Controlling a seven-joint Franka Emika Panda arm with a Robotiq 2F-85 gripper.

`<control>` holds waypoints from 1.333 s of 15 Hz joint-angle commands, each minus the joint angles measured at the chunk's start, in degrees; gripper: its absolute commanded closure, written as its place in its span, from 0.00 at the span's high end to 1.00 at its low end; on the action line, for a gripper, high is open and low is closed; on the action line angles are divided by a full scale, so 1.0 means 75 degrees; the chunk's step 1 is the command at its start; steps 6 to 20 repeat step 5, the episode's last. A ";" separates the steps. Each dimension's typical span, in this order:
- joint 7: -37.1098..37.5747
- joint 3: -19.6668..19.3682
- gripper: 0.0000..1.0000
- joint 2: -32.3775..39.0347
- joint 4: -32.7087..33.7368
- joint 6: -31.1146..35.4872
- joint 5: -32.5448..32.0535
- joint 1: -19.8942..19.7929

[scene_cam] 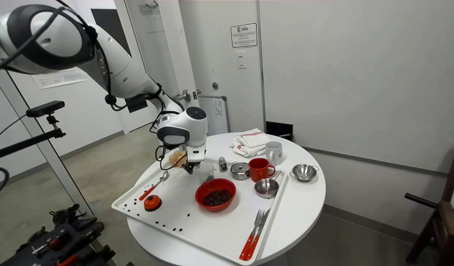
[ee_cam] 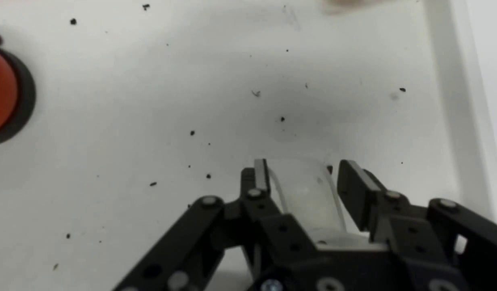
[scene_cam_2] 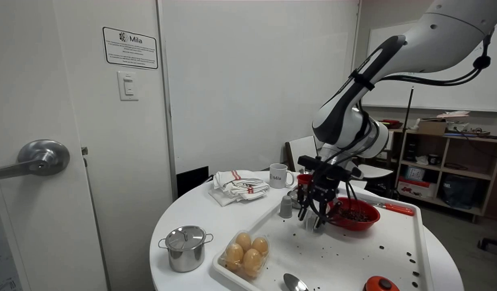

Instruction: Pour some contents from the clear jar into the orange bowl

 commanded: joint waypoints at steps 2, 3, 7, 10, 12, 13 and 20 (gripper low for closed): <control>0.0150 0.0119 0.63 -0.0045 -0.0175 0.0087 -0.0120 -0.0082; 0.0190 0.0117 0.69 -0.0090 -0.0270 0.0079 -0.0123 -0.0081; 0.0213 0.0115 0.80 -0.0195 -0.0406 0.0077 -0.0121 -0.0080; 0.0213 0.0115 0.80 -0.0195 -0.0406 0.0077 -0.0121 -0.0080; 0.0213 0.0115 0.80 -0.0195 -0.0406 0.0077 -0.0121 -0.0080; 0.0213 0.0115 0.80 -0.0195 -0.0406 0.0077 -0.0121 -0.0080; 0.0213 0.0115 0.80 -0.0195 -0.0406 0.0077 -0.0121 -0.0080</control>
